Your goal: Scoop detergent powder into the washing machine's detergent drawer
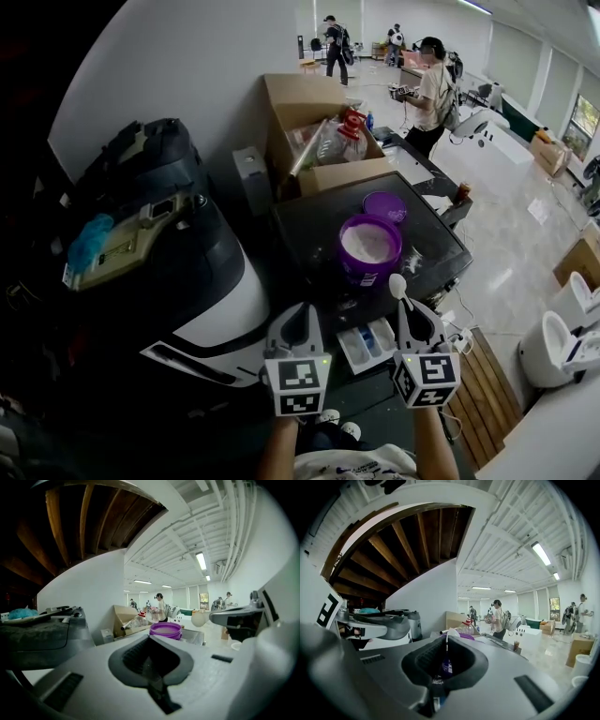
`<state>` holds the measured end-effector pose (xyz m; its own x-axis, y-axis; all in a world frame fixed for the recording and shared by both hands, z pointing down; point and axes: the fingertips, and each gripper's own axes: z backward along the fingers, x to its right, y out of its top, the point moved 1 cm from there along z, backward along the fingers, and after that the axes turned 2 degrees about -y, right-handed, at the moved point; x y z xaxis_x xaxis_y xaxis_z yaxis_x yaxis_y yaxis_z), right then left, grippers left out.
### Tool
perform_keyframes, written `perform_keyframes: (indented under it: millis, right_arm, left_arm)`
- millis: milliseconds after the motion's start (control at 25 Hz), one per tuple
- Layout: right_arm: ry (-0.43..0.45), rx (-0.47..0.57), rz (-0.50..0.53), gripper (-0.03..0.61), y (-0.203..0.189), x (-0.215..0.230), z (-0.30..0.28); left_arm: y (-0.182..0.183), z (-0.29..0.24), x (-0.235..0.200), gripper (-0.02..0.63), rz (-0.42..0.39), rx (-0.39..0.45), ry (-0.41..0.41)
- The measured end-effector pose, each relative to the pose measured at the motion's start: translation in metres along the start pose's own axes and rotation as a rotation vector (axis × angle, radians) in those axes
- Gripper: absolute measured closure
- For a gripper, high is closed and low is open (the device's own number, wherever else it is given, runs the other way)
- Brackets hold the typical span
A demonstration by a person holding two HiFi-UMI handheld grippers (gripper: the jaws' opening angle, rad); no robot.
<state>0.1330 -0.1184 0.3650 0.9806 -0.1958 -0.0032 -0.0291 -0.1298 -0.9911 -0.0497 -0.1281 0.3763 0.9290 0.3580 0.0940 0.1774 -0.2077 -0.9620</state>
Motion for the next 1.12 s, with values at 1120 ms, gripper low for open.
perform_keyframes:
  millis: [1120]
  right_arm:
    - [-0.028,0.131,-0.05,0.558,0.053,0.003,0.014]
  left_arm:
    - [0.049,0.011,-0.004,0.612,-0.039,0.118,0.027]
